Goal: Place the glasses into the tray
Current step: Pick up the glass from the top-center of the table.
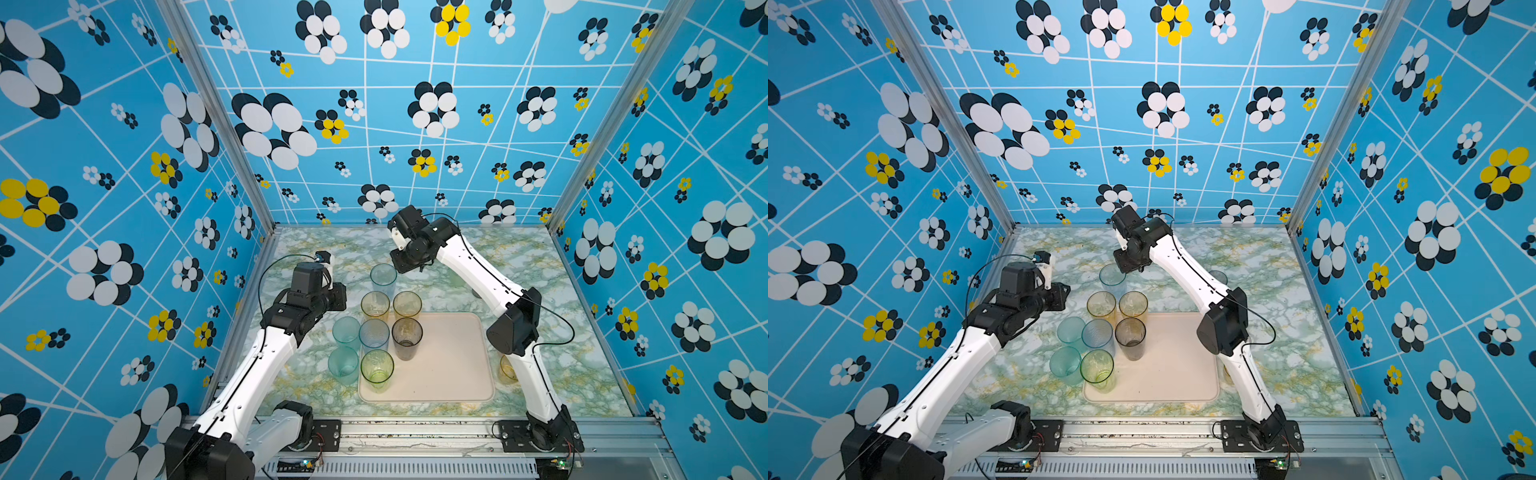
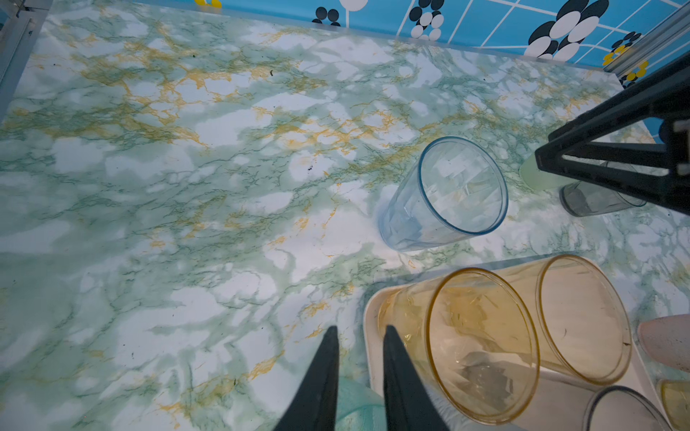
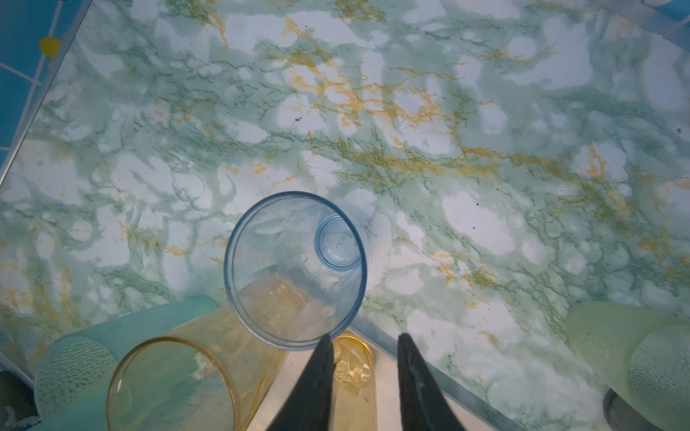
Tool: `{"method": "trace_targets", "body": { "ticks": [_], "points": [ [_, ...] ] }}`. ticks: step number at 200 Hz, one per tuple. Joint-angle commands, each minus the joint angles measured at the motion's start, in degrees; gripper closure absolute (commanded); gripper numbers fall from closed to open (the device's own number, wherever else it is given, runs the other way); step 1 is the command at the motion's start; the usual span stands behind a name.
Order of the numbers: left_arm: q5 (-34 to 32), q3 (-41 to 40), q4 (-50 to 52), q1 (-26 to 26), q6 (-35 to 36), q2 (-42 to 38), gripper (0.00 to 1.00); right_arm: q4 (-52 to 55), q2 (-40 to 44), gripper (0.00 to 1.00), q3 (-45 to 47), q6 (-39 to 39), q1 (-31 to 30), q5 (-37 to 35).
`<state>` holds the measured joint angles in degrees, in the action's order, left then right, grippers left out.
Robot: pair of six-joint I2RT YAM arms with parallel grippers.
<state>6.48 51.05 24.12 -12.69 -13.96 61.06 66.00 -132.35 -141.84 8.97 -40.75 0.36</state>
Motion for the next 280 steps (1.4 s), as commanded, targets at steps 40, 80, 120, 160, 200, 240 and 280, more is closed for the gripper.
{"method": "trace_targets", "body": {
  "ticks": [40,80,120,160,200,240,280],
  "points": [
    [1.85,-0.35,-0.83,1.41,0.68,0.57,0.76,6.66,-6.0,0.69,-7.91,-0.9,-0.47,1.16],
    [2.2,-0.51,-0.77,1.93,0.86,0.58,0.76,6.27,-7.92,0.7,-9.37,-0.63,-0.47,1.65],
    [2.4,-0.6,-0.87,2.43,1.04,0.6,0.76,5.91,-9.57,0.71,-11.17,-0.23,-0.42,2.07],
    [2.63,-1.01,-0.87,2.93,1.21,0.47,0.76,5.55,-10.59,0.73,-11.96,0.17,-0.47,2.55],
    [2.84,-1.35,-1.13,3.53,1.3,0.42,0.76,5.5,-11.34,0.74,-12.49,0.34,-0.47,2.58],
    [2.74,-1.65,-1.31,3.63,1.56,0.62,0.76,4.49,-11.43,0.79,-12.67,0.87,-0.47,2.32],
    [2.67,-1.97,-1.32,3.99,1.74,0.56,0.76,4.49,-11.63,0.87,-12.64,0.96,-0.47,1.67]
  ]
}}
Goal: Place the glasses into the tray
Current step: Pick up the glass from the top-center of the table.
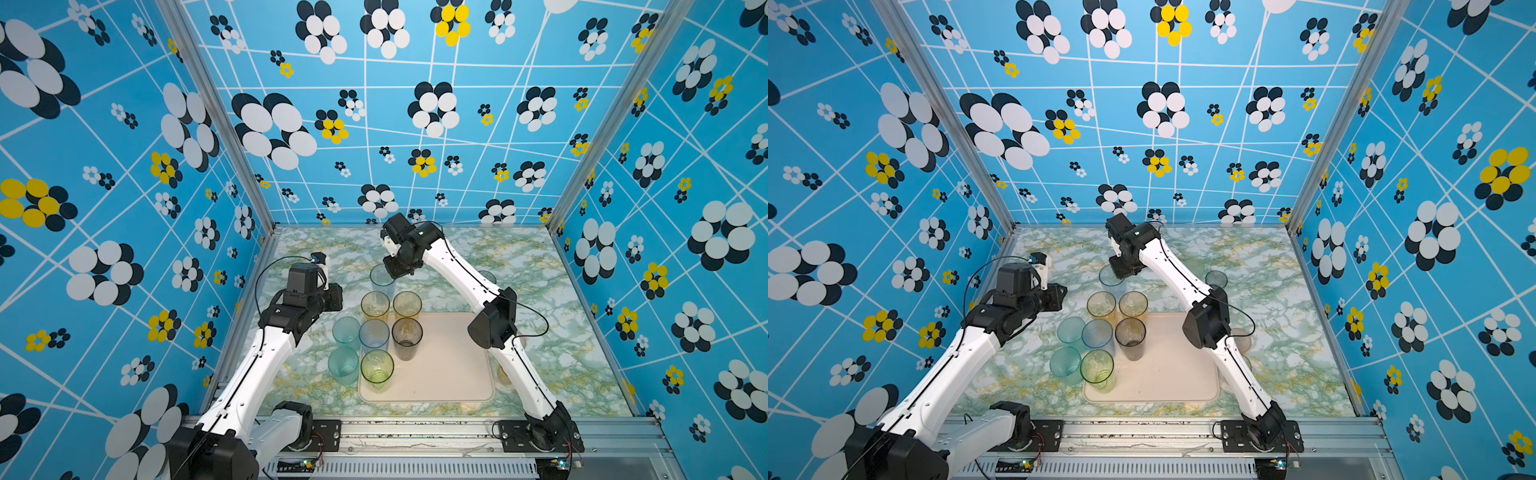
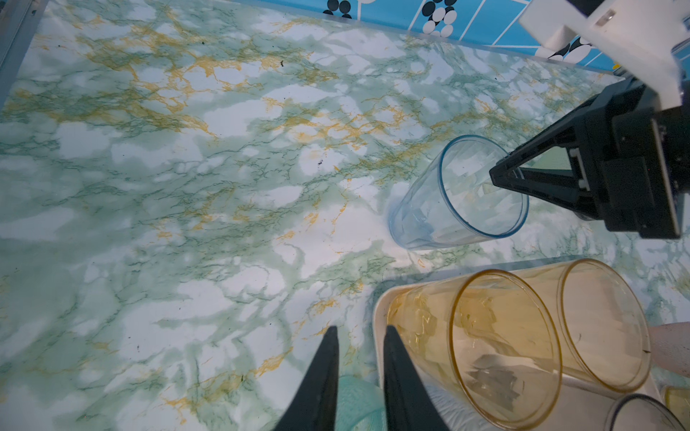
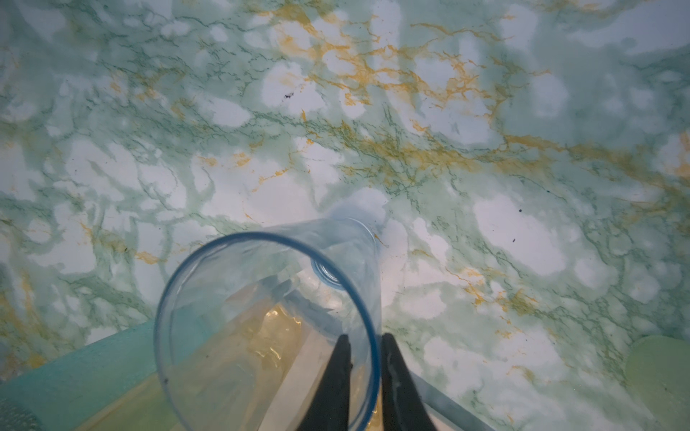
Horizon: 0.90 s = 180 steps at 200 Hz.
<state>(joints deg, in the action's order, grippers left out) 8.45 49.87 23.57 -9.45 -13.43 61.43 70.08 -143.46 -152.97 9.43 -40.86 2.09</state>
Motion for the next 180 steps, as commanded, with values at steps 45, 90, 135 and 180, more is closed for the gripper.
{"method": "trace_targets", "body": {
  "ticks": [45,90,135,180],
  "points": [
    [1.05,-0.74,-0.69,1.03,1.22,0.27,0.76,-1.18,0.99,0.93,-0.83,1.02,-0.36,-2.92],
    [0.28,-0.86,-0.14,1.06,1.48,-0.2,0.76,-13.17,10.68,0.97,13.63,2.97,-0.36,-5.02],
    [-0.05,-0.9,0.21,1.06,1.83,-0.34,0.77,-33.41,27.86,0.97,37.24,6.85,1.66,-4.7],
    [-0.19,-0.65,0.4,1.06,1.92,-0.43,0.77,-38.83,46.19,0.97,53.25,5.21,5.21,-10.28]
  ]
}}
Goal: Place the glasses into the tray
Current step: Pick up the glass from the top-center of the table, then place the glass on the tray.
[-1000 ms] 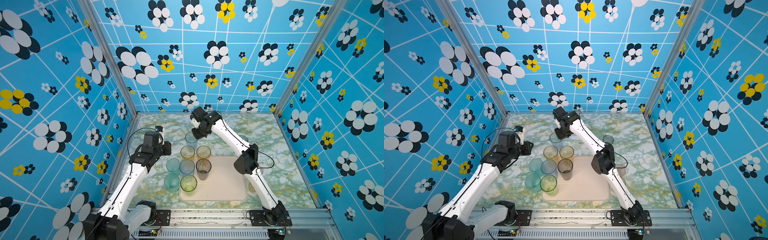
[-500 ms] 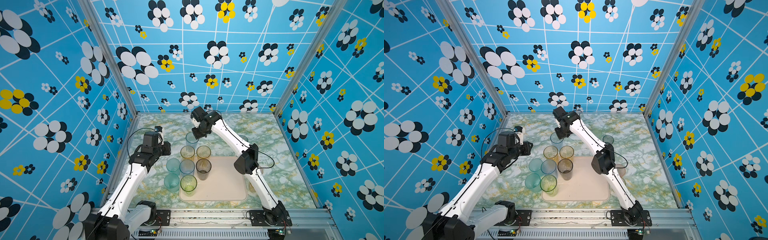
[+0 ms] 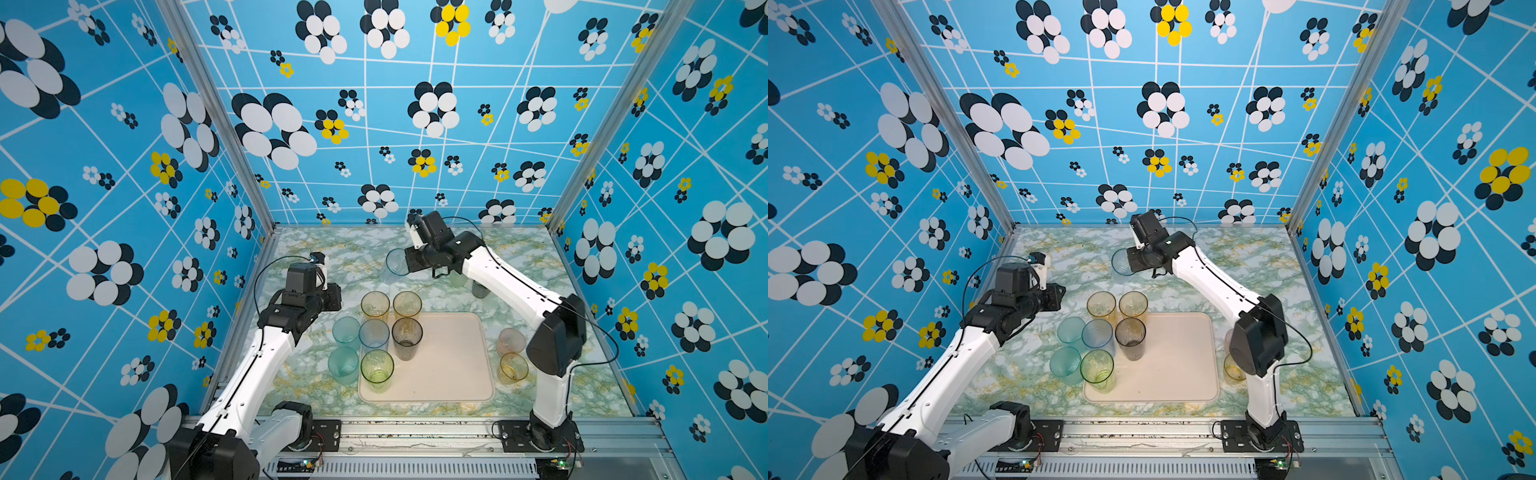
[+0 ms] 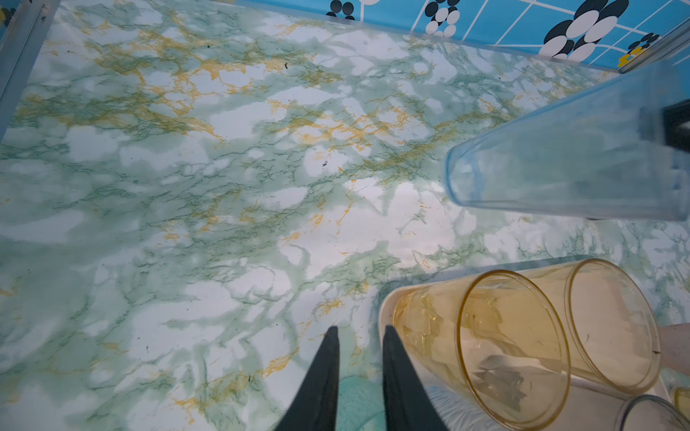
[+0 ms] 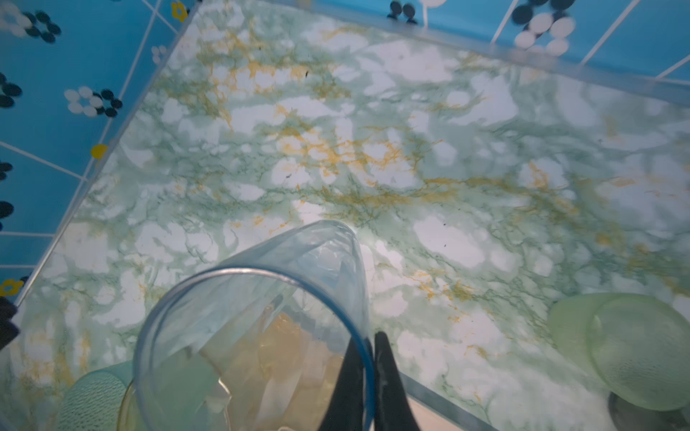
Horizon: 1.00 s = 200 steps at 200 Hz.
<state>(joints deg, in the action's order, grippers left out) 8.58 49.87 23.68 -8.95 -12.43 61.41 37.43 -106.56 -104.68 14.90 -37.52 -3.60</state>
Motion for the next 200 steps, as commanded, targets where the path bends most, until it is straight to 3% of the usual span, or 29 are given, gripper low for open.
{"method": "trace_targets", "body": {
  "ticks": [1,40,75,93,149,200],
  "points": [
    [-0.32,-0.65,0.3,0.58,0.91,-0.37,0.77,-6.11,9.72,0.97,5.21,-0.41,1.89,-4.81],
    [-0.58,0.7,1.25,0.45,0.82,-0.39,0.77,8.65,22.61,0.95,9.59,-4.89,3.23,-13.78],
    [-1.26,3.19,3.56,0.43,1.0,-0.67,0.78,25.79,29.44,0.96,12.46,-3.51,3.05,-12.81],
    [-1.7,5.04,5.23,0.36,1.09,-0.67,0.78,30.13,31.89,0.97,18.29,-1.98,1.93,-10.87],
    [-6.62,6.83,9.51,-4.22,0.42,-1.71,0.77,30.42,36.69,0.99,30.47,5.55,-7.8,-7.11],
    [-6.52,5.78,10.88,-4.41,-0.66,-1.9,0.77,25.28,32.14,0.99,32.15,8.04,-18.05,-3.92]
  ]
}}
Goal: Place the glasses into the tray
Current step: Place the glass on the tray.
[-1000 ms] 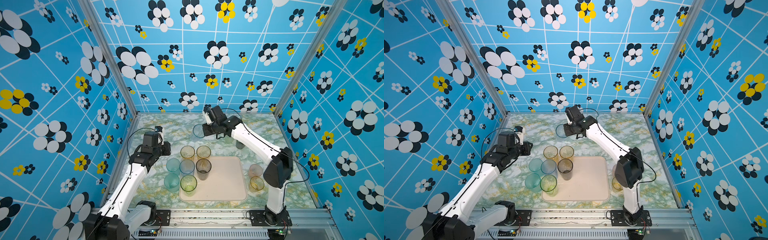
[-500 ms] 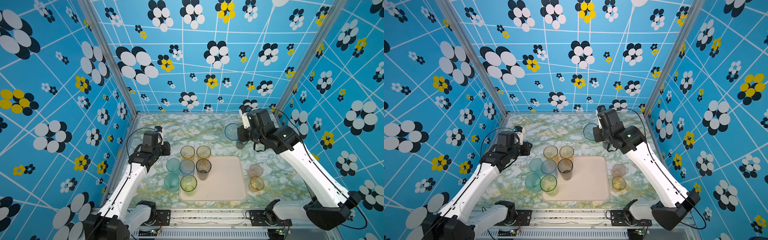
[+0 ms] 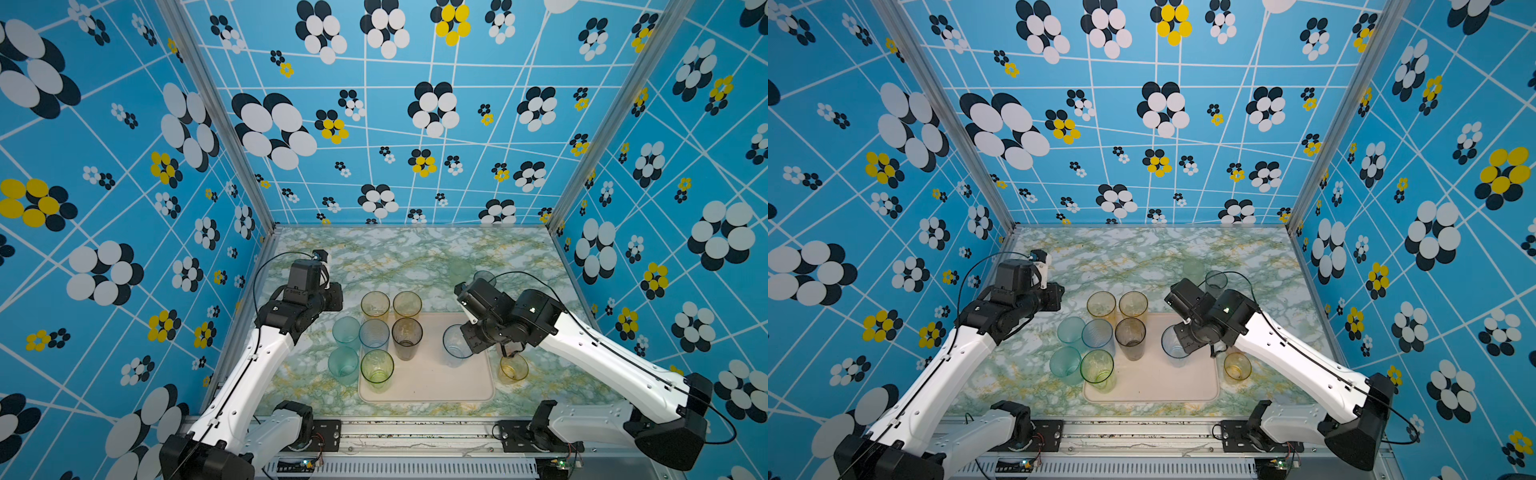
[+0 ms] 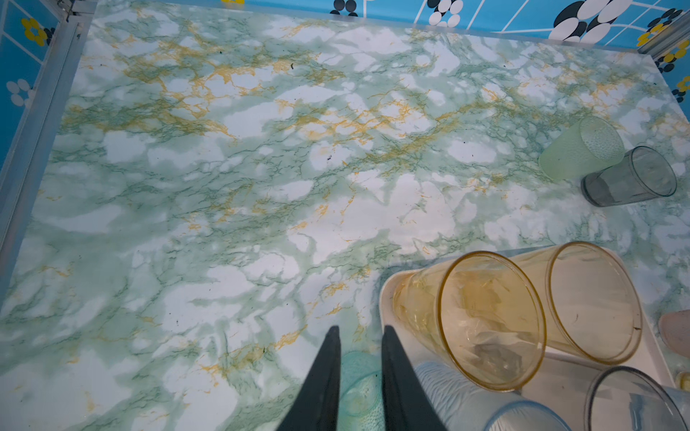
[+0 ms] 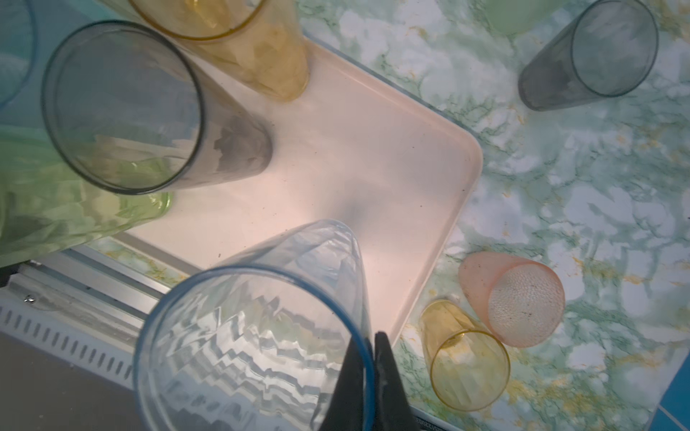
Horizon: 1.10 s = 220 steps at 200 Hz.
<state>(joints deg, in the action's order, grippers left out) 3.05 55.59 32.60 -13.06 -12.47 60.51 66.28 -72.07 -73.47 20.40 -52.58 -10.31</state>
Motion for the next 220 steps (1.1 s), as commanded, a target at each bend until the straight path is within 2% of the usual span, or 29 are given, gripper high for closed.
{"method": "trace_targets", "body": {
  "ticks": [1,53,108,220],
  "points": [
    [-0.96,0.05,2.0,-0.3,-0.62,-1.05,0.77,-3.68,-2.49,0.99,0.9,2.54,-3.11,2.86],
    [-1.62,0.21,3.35,-0.3,-0.45,-1.36,0.77,-9.09,-9.34,0.99,0.61,2.45,-7.79,7.71],
    [-2.0,-0.22,3.92,-0.25,-0.38,-1.27,0.77,-14.16,-11.96,0.99,-0.09,2.97,-9.04,9.9],
    [-2.16,-0.5,4.38,-0.26,-0.28,-2.04,0.77,-15.39,-15.73,0.98,-0.82,4.23,-11.52,6.47]
  ]
}}
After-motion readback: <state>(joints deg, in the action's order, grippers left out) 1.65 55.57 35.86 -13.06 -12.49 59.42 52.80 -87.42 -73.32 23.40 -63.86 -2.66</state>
